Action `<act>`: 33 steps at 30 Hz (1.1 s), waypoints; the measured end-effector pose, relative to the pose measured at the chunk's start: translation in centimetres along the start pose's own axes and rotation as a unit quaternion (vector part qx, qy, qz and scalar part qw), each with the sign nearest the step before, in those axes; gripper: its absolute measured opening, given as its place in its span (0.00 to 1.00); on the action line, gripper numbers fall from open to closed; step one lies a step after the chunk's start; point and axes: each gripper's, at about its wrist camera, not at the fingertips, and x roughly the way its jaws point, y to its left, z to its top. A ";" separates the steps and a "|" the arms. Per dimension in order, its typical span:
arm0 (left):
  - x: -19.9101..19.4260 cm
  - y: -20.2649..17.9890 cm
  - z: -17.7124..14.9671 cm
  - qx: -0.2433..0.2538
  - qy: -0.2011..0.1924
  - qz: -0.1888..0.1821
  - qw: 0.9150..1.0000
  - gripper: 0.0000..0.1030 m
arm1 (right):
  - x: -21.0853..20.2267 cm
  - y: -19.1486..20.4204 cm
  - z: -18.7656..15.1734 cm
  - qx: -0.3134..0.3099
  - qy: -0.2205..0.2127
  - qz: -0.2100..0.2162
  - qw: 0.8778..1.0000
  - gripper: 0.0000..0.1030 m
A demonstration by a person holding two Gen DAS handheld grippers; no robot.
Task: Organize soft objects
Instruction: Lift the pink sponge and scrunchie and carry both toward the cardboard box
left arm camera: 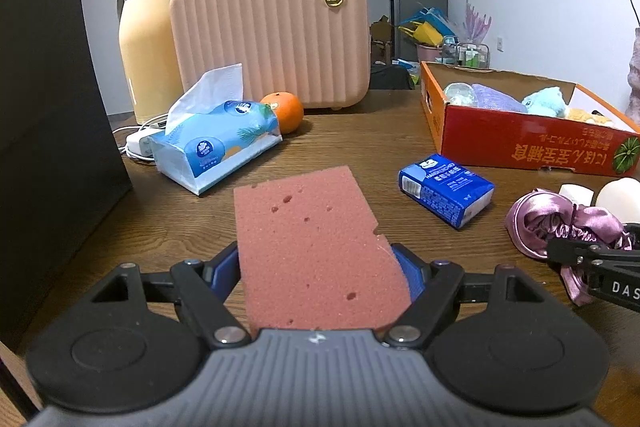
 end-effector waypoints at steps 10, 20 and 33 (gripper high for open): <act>-0.2 -0.2 -0.1 0.002 -0.013 0.008 1.000 0.76 | -0.7 -0.3 0.2 0.008 -0.017 0.014 1.000 0.29; -0.3 -0.8 0.6 -0.018 -0.017 0.009 1.000 0.76 | -2.1 -1.0 0.9 0.009 -0.057 0.019 0.998 0.29; -0.8 -5.2 1.6 -0.024 -0.030 -0.016 0.999 0.76 | -4.0 -3.9 2.3 0.029 -0.107 0.017 0.994 0.29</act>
